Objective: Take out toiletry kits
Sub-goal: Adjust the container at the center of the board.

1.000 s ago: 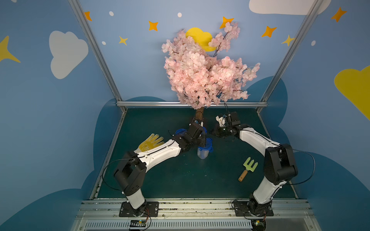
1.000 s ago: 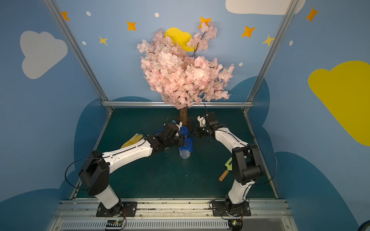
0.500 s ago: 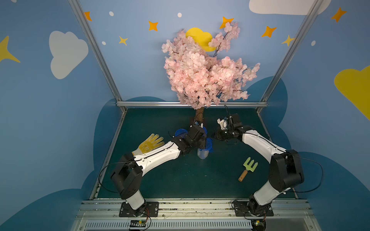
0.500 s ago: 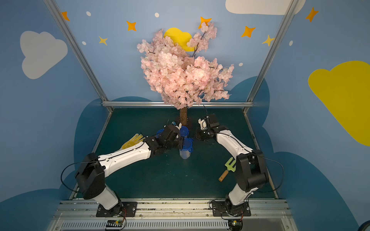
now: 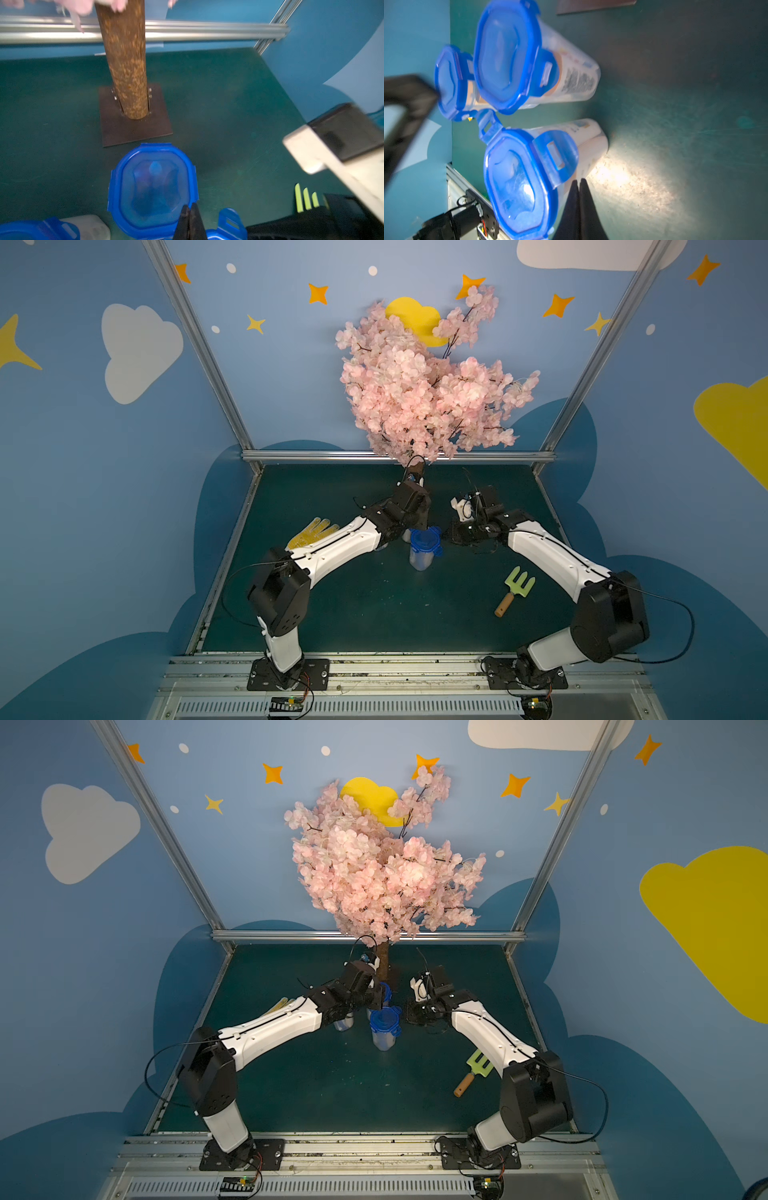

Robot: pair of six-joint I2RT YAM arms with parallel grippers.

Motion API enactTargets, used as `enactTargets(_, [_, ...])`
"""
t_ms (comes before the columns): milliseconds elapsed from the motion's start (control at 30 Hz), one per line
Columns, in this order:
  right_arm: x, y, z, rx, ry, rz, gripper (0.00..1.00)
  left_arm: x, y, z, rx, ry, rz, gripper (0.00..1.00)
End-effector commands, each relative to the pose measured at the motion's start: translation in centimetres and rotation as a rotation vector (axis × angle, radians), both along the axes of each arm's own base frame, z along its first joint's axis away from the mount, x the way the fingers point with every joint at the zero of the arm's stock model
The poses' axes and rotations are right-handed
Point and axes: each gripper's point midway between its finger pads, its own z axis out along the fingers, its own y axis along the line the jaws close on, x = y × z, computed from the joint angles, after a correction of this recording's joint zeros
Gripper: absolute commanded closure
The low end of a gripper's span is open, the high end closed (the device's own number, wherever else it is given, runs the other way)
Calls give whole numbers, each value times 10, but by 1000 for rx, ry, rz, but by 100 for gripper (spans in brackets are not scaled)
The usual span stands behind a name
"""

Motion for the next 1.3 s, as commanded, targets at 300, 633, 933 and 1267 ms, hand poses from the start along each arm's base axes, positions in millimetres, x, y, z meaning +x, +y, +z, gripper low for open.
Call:
enactTargets(300, [27,25,-2,-6,41,49,100,-15,14,-23,40,75,-1,98])
enactTargets(633, [47,29,-5,-47,49,74,100,-36,23,-30,36,122,15,98])
enactTargets(933, [47,23,-15,-77,28,53,100,-43,36,-28,41,113,41,98])
enactTargets(1267, [35,-17,17,-160,-60,-13,100,-27,22,-18,36,90,21,98])
